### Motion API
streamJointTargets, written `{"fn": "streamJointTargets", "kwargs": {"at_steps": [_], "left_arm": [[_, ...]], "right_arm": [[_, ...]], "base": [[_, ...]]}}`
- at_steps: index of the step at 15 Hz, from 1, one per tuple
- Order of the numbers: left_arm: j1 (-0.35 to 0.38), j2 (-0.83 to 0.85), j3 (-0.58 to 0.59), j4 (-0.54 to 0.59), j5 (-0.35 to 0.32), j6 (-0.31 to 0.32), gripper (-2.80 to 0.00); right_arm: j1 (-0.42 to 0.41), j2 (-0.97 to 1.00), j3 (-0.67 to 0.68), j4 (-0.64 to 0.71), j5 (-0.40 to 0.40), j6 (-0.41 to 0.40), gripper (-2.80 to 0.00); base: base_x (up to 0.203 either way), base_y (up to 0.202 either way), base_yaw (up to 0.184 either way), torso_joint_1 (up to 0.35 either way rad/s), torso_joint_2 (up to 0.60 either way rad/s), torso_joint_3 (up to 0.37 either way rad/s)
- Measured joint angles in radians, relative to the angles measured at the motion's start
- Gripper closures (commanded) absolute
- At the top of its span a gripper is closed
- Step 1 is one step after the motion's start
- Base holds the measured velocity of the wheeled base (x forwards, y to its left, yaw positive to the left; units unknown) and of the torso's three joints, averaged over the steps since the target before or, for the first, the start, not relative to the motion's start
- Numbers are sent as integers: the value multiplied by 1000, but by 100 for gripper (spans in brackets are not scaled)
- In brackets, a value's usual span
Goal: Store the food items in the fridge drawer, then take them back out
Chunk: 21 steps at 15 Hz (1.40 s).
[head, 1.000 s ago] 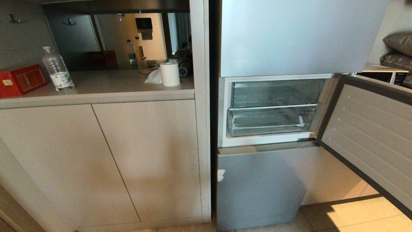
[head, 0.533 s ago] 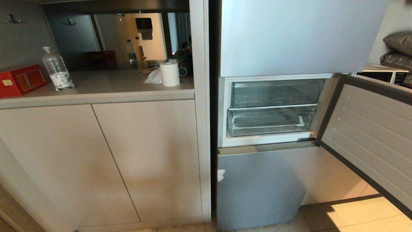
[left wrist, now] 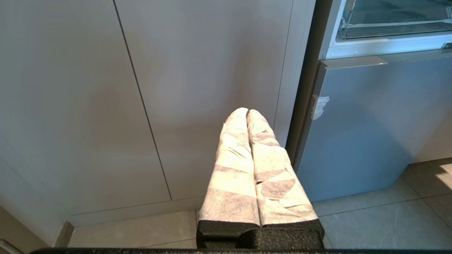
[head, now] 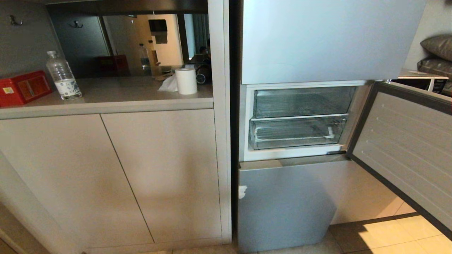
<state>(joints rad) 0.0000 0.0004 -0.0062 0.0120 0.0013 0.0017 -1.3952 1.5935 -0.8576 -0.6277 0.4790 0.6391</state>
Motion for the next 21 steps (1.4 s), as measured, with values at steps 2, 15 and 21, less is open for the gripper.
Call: {"fn": "streamJointTargets", "kwargs": {"at_steps": [2,15,21], "left_arm": [[0,0,0,0,0,0,0],[0,0,0,0,0,-1,0],[0,0,0,0,0,-1,0]], "right_arm": [[-5,-3,10,23,51,-1,0],[-105,-276,-146,104,174,208,0],[-60,-76,-164,91,76,34,0]], "base": [[0,0,0,0,0,0],[0,0,0,0,0,0],[0,0,0,0,0,0]]}}
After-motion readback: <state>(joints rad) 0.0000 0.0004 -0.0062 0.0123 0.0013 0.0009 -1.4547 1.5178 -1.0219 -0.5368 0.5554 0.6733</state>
